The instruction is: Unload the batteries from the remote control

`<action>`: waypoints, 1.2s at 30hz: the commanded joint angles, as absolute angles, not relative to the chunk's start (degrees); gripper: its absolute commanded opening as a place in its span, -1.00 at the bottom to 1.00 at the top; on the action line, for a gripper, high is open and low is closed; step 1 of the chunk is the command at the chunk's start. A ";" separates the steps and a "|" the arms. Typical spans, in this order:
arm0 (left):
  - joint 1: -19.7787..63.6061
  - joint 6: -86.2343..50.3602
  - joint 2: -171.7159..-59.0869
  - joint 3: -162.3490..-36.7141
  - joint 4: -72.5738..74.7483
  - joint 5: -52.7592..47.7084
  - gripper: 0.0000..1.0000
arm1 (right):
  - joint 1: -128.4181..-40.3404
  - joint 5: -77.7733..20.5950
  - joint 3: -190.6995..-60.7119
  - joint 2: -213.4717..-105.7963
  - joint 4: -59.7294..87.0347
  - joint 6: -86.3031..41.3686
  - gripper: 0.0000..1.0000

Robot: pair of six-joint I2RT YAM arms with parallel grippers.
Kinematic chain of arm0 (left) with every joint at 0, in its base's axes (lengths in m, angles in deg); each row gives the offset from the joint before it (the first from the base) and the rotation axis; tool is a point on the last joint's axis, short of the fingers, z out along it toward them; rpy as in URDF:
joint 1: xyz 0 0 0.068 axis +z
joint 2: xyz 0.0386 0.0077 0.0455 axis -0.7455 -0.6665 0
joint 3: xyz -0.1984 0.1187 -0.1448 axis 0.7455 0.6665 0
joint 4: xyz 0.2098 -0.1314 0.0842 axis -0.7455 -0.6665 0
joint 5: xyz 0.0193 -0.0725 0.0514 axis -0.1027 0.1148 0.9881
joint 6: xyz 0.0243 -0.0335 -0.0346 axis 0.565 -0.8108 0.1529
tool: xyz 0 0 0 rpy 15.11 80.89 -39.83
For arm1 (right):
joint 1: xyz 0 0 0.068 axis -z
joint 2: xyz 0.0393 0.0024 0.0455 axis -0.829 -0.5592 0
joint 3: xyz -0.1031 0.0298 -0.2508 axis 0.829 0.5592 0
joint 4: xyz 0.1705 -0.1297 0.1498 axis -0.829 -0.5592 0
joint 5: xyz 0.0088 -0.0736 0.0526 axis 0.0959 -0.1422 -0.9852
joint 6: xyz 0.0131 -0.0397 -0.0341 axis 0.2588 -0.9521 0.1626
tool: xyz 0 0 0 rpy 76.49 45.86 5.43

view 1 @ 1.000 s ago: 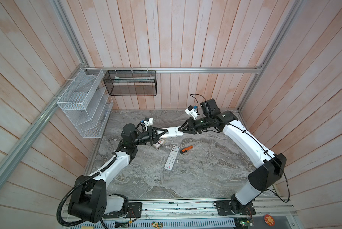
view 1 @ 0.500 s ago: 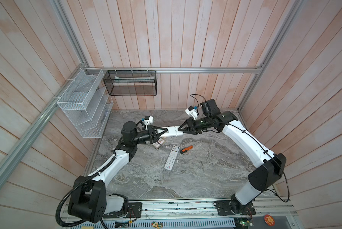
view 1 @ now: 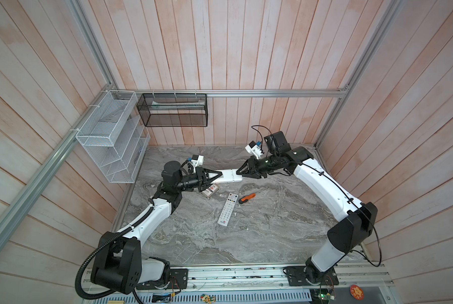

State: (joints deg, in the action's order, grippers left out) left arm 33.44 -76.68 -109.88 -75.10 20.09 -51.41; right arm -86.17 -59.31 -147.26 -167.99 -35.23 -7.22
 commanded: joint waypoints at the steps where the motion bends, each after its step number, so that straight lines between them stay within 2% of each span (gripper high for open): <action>1: 33.97 -75.06 -110.10 -77.23 20.61 -52.90 -1.00 | -86.04 -57.99 -149.49 -169.22 -37.77 -8.43 -0.40; 6: 34.18 -74.89 -110.23 -77.04 20.47 -53.11 -1.00 | -86.05 -57.87 -149.84 -169.68 -38.00 -8.55 -0.44; 13: 34.40 -74.17 -110.69 -77.01 19.90 -53.46 -1.00 | -86.02 -59.27 -149.94 -169.69 -35.70 -7.67 -0.70; 19: 34.71 -74.01 -111.08 -76.93 19.98 -53.89 -1.00 | -85.99 -61.35 -148.72 -169.17 -32.68 -6.07 -0.75; 22: 34.85 -73.95 -111.13 -76.94 20.03 -54.13 -1.00 | -85.98 -62.14 -148.40 -169.02 -31.32 -5.43 -0.74; 29: 35.11 -74.51 -111.31 -77.19 20.77 -54.59 -1.00 | -86.04 -64.21 -146.52 -168.99 -28.88 -4.05 -0.48; 36: 35.30 -74.64 -111.12 -76.77 21.03 -55.08 -1.00 | -86.42 -64.77 -146.23 -169.58 -27.41 -3.18 -0.47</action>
